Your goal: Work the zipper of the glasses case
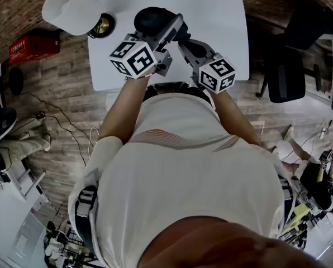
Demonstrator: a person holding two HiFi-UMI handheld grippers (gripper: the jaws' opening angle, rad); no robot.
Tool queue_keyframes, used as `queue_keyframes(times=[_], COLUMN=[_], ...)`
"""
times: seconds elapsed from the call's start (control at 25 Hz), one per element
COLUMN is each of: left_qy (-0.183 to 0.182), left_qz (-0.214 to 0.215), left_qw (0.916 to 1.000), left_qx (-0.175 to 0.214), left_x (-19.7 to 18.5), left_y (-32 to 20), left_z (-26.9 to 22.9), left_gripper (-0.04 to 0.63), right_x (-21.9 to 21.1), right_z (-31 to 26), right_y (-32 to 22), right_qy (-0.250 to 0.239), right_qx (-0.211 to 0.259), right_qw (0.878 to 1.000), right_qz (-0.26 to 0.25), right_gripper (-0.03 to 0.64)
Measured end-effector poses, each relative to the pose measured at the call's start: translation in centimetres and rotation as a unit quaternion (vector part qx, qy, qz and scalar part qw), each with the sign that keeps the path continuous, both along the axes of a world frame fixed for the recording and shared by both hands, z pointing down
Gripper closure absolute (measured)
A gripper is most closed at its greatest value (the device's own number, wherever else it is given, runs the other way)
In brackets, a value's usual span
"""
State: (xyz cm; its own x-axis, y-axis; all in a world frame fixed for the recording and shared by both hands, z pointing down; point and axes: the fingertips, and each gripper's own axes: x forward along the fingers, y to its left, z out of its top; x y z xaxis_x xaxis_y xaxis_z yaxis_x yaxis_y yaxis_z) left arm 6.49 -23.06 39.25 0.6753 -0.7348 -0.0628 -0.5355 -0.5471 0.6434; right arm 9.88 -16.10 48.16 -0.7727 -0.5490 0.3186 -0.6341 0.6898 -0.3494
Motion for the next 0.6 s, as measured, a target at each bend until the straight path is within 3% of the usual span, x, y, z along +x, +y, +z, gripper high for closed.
queue_keyframes(times=[0.32,0.6], left_qy=[-0.042,-0.082], left_qz=[0.027,0.095], left_qw=[0.9981,0.9905], left_qx=[0.035,0.056], left_x=[1.1,2.6], left_y=[1.3,2.8], left_z=[-0.8,-0.7], left_gripper=[0.330,0.330], right_x=[1.5,2.6], right_z=[-0.2,-1.0], right_y=[-0.7,-0.8], right_qy=[0.011,0.092], right_qx=[0.014,0.101], right_qw=[1.000,0.991], right_qz=[0.019,-0.004], right_gripper=[0.563,0.560])
